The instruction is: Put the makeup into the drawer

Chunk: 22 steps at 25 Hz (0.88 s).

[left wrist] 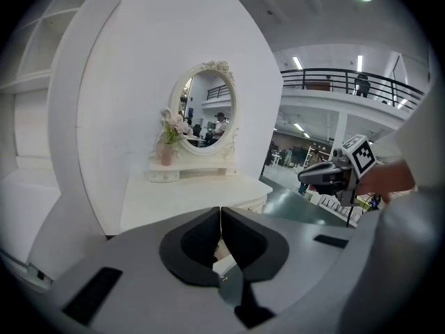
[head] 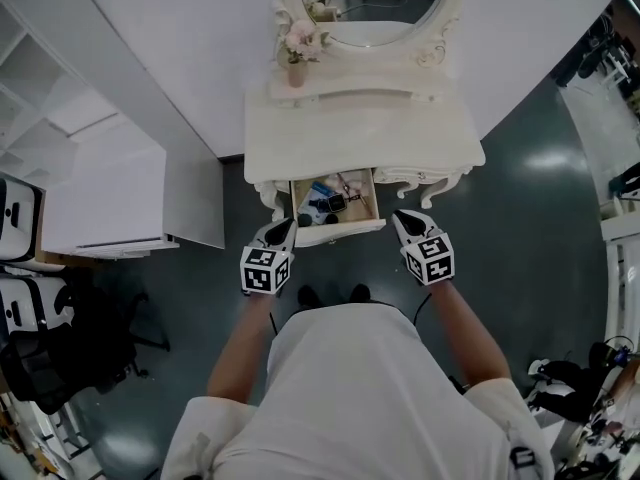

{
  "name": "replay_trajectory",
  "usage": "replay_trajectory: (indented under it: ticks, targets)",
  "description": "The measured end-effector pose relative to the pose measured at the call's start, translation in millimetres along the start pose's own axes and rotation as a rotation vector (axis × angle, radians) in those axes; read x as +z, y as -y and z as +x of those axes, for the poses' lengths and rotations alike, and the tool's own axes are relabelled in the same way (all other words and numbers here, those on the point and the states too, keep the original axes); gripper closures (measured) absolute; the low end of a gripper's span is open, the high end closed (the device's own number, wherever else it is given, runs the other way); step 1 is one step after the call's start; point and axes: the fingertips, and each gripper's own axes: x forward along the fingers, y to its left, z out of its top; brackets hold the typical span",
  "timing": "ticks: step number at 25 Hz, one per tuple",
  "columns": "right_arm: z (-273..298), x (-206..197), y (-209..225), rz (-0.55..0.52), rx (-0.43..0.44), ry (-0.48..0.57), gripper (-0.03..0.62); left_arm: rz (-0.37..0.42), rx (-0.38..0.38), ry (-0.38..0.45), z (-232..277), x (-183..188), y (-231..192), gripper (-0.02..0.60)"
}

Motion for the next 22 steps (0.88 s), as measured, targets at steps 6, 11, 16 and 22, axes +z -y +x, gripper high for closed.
replay_trajectory:
  ticks: [6, 11, 16, 22]
  targets:
    - [-7.7, 11.5, 11.0, -0.017, 0.035, 0.043, 0.565, -0.014, 0.041, 0.044, -8.5, 12.0, 8.3, 0.561]
    - [-14.6, 27.2, 13.4, -0.036, 0.047, 0.1, 0.565, -0.021, 0.064, 0.084, -17.9, 24.0, 10.9, 0.561]
    - [-18.4, 43.8, 12.8, -0.043, 0.054, 0.152, 0.566, -0.012, 0.078, 0.111, -25.1, 36.2, 7.2, 0.561]
    - [-21.3, 52.5, 14.3, -0.042, 0.052, 0.169, 0.566, -0.001, 0.088, 0.141, -29.7, 47.3, 5.1, 0.561]
